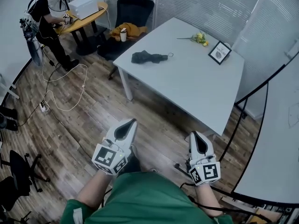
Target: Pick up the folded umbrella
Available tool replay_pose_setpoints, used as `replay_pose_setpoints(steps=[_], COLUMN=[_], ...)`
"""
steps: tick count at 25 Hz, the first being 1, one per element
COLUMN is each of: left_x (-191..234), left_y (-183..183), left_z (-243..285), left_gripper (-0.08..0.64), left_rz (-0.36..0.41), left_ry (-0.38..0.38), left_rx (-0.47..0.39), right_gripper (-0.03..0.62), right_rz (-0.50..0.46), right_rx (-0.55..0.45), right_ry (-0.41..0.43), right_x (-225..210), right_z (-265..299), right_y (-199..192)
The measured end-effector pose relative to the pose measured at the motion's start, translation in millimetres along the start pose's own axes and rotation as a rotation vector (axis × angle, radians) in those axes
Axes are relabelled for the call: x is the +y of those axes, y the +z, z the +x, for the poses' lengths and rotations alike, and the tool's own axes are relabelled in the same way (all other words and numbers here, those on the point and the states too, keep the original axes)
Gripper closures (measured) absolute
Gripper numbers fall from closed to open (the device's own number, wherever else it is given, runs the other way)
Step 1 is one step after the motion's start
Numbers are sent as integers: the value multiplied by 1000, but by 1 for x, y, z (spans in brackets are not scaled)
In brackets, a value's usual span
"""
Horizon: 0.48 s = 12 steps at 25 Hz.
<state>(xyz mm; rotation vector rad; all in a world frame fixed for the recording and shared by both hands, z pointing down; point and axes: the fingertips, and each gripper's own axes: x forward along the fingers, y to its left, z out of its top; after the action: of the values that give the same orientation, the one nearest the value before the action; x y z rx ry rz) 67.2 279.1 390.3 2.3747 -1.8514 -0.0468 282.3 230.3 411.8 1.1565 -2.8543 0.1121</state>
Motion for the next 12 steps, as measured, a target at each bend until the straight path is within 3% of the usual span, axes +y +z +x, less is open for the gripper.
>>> replay_pose_setpoints(steps=[4, 12], left_x=[37, 127], left_y=[8, 22], left_z=[14, 31], left_gripper=[549, 548], left_rz=[43, -3], left_ry=[-27, -38], left_rx=[-1, -29], right_gripper=[589, 589], right_rz=[-12, -47], right_rx=[-3, 26], right_ry=[-29, -65], right_x=[6, 30], right_z=[35, 116], right_y=[14, 31])
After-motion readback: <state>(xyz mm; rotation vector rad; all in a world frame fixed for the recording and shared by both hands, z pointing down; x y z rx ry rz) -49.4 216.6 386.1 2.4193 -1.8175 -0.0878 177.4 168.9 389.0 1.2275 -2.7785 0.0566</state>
